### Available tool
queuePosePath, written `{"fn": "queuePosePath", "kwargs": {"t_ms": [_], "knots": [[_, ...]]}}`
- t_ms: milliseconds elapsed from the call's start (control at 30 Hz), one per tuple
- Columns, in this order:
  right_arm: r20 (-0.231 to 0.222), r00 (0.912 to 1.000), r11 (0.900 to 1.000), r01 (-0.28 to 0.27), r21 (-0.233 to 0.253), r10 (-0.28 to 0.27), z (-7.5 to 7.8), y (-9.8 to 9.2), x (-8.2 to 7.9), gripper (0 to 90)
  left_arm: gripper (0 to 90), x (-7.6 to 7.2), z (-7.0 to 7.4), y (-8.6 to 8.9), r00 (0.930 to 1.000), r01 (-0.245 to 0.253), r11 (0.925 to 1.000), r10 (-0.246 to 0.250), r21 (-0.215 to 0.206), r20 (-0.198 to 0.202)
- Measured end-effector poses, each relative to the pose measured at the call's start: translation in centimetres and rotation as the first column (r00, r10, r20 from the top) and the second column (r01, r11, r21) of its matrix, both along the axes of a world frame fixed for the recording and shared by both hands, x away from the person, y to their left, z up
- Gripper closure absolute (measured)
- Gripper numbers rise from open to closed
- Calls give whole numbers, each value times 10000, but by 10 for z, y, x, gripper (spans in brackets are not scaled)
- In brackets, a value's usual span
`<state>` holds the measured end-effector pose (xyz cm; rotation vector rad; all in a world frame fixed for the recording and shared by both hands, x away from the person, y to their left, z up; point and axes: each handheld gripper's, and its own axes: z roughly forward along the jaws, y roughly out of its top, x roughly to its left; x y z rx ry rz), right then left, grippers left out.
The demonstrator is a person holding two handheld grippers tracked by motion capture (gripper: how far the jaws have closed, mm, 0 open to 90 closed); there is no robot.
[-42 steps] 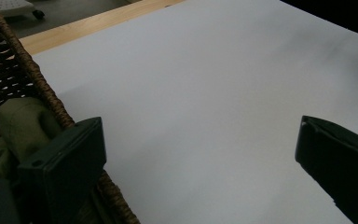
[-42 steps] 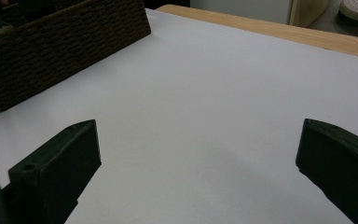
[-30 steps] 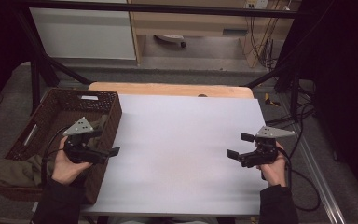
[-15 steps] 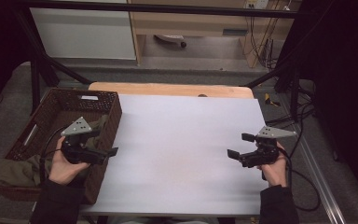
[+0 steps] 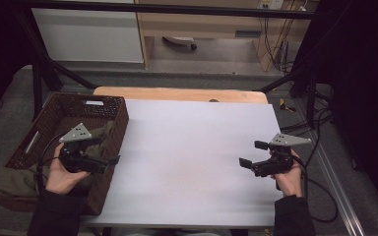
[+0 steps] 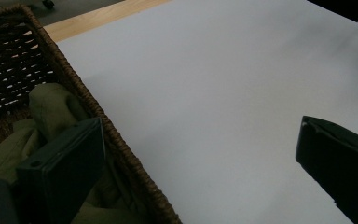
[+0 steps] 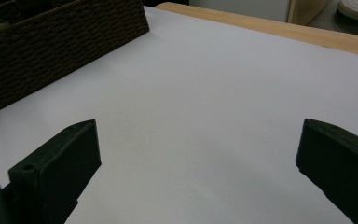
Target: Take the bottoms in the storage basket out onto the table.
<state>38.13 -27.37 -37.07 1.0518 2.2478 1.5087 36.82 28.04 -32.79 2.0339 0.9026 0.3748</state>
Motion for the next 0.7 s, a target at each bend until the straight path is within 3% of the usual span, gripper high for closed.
{"fn": "queuePosePath", "kwargs": {"t_ms": [700], "knots": [[-54, 10000, 9999, 13, -112, -14, -1, 0, 0, 4, 10, -1, 1, 24, 9987, -468, 9988, 470, 134, -204]]}}
